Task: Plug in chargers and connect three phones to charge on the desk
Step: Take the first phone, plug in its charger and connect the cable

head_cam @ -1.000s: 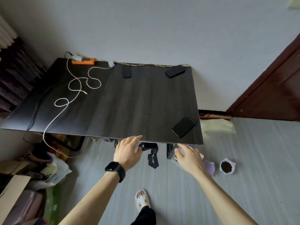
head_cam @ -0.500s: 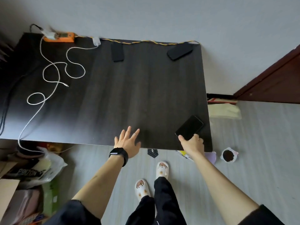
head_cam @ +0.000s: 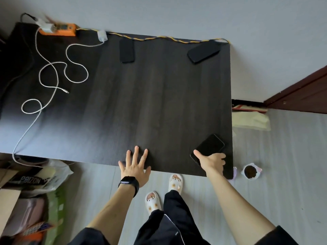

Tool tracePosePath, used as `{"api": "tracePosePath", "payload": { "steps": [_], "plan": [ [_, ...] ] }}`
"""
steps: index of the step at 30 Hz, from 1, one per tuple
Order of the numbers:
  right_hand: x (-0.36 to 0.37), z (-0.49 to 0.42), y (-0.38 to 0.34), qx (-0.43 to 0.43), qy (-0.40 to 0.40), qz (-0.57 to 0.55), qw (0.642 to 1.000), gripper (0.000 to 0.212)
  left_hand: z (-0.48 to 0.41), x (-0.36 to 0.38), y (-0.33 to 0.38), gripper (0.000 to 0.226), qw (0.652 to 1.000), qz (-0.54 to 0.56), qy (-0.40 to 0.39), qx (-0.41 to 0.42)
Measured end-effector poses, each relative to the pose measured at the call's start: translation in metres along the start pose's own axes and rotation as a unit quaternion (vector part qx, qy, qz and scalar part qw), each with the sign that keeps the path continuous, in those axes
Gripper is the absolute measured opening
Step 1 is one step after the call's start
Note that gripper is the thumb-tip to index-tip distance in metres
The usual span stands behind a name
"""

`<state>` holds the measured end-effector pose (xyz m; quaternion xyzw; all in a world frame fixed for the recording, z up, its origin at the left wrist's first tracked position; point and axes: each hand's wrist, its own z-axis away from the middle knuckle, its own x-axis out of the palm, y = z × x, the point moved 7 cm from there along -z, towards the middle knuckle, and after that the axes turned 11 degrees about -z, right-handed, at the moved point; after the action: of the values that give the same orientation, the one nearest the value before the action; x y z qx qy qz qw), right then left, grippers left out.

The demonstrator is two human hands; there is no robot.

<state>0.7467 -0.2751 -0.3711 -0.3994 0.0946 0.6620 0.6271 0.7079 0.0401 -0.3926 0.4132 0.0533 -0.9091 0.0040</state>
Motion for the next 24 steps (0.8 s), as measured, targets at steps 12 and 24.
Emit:
{"api": "tracePosePath", "payload": {
  "steps": [12,24],
  "plan": [
    [0.045,0.064,-0.024,-0.106,-0.266,-0.056,0.957,0.045,0.011,-0.052,-0.020,0.043,0.944,0.321,-0.077,-0.009],
    [0.202,0.285,-0.100,-0.272,-0.475,0.036,0.836,0.018,0.070,-0.086,-0.212,0.037,0.700,0.712,0.024,-0.049]
  ]
}}
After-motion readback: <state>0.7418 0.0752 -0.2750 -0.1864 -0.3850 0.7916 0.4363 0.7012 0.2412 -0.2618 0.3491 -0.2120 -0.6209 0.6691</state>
